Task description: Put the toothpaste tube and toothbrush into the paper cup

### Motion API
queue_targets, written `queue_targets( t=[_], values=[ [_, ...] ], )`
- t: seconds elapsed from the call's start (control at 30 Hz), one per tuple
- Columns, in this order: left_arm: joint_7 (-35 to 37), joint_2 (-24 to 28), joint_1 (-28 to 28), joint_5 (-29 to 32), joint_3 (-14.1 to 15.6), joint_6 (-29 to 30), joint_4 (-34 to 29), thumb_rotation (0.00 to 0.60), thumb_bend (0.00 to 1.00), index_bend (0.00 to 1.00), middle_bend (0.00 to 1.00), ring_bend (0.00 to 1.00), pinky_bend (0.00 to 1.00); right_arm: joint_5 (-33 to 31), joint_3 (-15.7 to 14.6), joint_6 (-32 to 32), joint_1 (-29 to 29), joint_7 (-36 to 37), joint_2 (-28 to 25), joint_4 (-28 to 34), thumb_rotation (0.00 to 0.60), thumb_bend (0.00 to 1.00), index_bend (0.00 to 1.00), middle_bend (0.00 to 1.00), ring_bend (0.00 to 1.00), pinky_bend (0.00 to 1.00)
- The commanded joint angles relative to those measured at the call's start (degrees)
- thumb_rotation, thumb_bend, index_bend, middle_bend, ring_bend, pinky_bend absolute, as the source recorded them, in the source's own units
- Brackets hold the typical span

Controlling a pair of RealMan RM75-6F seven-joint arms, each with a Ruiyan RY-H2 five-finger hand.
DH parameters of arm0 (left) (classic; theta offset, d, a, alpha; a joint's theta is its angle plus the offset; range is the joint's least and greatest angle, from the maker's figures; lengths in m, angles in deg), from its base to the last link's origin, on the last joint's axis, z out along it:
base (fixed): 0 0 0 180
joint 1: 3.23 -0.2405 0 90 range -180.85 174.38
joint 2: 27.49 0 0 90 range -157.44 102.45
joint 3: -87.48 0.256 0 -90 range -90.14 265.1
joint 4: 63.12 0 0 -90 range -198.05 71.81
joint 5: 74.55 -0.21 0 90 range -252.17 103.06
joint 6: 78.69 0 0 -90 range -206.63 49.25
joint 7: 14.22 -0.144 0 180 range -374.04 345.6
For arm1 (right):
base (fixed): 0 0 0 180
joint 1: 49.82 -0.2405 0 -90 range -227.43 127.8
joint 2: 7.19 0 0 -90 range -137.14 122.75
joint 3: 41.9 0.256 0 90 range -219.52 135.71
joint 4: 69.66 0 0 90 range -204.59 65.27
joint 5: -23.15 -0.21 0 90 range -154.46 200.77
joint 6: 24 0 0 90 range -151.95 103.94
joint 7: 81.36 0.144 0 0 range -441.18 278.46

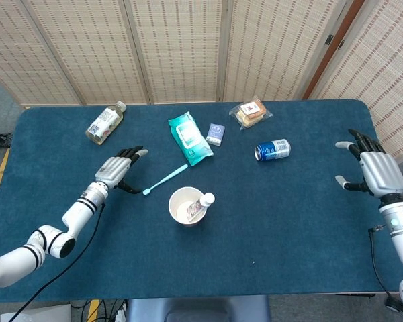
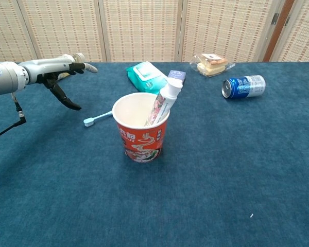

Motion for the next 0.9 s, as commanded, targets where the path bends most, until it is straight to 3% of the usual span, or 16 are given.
queue_targets(
  t=[0.03, 0.9],
  values=[
    [1.6, -0.5, 0.3, -0.9, 0.4, -0.2, 0.9, 0.6, 0.06, 0.03, 0.0, 0.0, 0.0, 0.2, 0.0, -0.8, -0.3, 1.1, 0.8, -1.4, 0.6, 0.18, 0.25, 0.03, 0.0, 0.11],
    [12.8, -5.6, 3.4, -5.4, 2.5, -1.2, 11.4, 0.6, 0.06, 0.03, 0.0, 0.0, 0.0, -0.1, -0.3, -4.6, -1.5, 4.1, 3.6, -6.4, 0.6, 0.18, 0.25, 0.03, 0.0, 0.11]
  ],
)
